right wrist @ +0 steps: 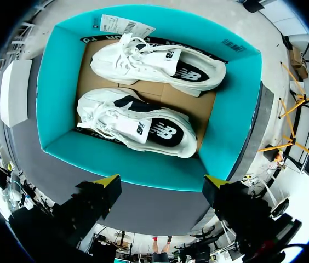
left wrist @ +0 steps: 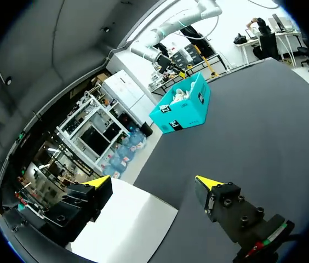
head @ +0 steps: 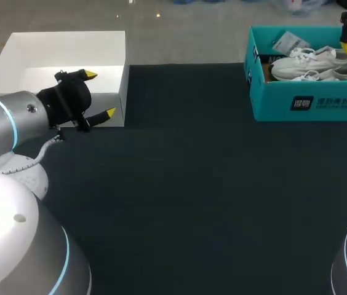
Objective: Take the shoe out of the shoebox, open the shoe tongue, remove and reinsert the insole, then place the shoe into the shoebox
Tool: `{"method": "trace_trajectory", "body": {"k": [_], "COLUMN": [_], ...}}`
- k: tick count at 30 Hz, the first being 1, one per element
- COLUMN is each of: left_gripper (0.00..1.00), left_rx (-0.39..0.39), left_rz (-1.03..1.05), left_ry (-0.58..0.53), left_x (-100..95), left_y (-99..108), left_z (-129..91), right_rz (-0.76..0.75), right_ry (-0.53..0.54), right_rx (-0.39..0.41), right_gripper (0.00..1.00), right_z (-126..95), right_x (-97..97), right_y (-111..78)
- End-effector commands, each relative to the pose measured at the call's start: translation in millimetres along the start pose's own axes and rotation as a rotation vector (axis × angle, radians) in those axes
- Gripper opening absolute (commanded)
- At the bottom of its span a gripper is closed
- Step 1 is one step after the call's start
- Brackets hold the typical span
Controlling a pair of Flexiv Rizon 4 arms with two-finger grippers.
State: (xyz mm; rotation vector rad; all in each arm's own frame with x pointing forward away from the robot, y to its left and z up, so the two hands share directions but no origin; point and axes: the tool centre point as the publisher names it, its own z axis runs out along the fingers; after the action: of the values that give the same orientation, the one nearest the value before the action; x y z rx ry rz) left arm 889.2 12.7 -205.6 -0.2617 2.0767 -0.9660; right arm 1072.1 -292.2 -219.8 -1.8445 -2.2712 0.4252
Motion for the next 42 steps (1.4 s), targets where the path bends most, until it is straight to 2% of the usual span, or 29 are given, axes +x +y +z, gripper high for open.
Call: {"method": "trace_trajectory", "body": {"k": [1, 4, 8, 13, 15, 16, 31, 35, 37, 42], "left_gripper": [1.00, 1.00, 1.00, 1.00, 1.00, 1.00, 1.00, 1.00, 1.00, 1.00], "left_rx": [-0.274, -0.340, -0.430, -0.515, -0.522, -0.524, -0.524, -0.692, -0.756, -0.832], "left_rz": [-0.144, -0.194, -0.253, -0.259, -0.260, -0.195, -0.195, -0.378, -0.456, -0.690], "left_ry": [0.005, 0.014, 0.090, 0.162, 0.169, 0.160, 0.160, 0.332, 0.383, 0.431], "left_x": [-12.4, -20.9, -27.9, -33.7, -35.4, -35.3, -35.3, -34.6, -37.8, -48.4], "left_y": [-6, -2, 3, 3, 1, 0, 0, 10, 12, 17], "left_z": [21, 32, 45, 44, 36, 30, 30, 23, 16, 0], "right_rz": [0.000, 0.000, 0.000, 0.000, 0.000, 0.000, 0.000, 0.000, 0.002, 0.030], "right_ry": [-0.003, -0.003, -0.003, -0.003, -0.003, -0.003, -0.003, -0.003, 0.014, 0.067], "right_rx": [-0.006, -0.006, -0.006, -0.006, -0.006, -0.006, -0.006, -0.006, -0.053, -0.092], "right_gripper": [1.00, 1.00, 1.00, 1.00, 1.00, 1.00, 1.00, 1.00, 1.00, 1.00], "right_z": [2, 2, 2, 2, 2, 2, 2, 2, -2, 2], "right_x": [0.9, 0.9, 0.9, 0.9, 0.9, 0.9, 0.9, 0.9, 3.3, 9.9], "right_y": [-2.0, -2.0, -2.0, -2.0, -2.0, -2.0, -2.0, -2.0, -6.4, -15.3]}}
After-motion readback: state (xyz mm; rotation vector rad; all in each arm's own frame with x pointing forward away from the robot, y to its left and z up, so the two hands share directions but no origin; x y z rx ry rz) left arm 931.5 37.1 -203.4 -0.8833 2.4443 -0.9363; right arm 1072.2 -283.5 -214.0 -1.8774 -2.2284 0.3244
